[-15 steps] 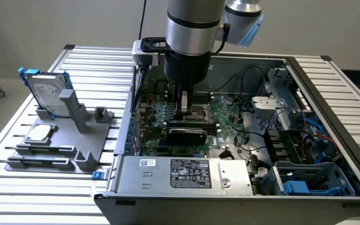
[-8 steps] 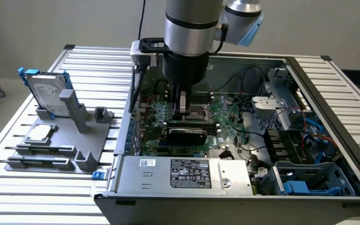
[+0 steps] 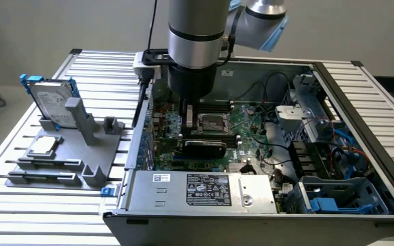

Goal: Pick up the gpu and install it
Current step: 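Press down on the gpu until it lock into place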

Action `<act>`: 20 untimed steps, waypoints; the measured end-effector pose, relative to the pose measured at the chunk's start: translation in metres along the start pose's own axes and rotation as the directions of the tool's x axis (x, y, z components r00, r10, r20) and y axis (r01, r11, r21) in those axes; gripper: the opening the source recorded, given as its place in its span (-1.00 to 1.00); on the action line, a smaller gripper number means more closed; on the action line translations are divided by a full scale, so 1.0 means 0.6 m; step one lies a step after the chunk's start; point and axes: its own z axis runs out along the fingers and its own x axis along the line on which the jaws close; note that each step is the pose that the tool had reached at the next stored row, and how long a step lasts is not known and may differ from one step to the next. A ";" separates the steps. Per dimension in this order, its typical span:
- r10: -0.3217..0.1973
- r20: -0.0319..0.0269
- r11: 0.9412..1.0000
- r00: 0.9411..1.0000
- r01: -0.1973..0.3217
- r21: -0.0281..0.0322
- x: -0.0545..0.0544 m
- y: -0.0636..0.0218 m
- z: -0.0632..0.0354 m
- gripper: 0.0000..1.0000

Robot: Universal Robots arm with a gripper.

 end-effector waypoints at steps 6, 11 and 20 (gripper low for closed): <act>-0.006 0.000 1.000 1.000 0.006 0.000 -0.002 -0.010 0.011 -0.79; -0.007 0.000 1.000 1.000 0.007 0.000 -0.001 -0.014 0.023 -0.79; -0.007 0.000 1.000 1.000 0.007 0.000 -0.005 -0.015 0.037 -0.79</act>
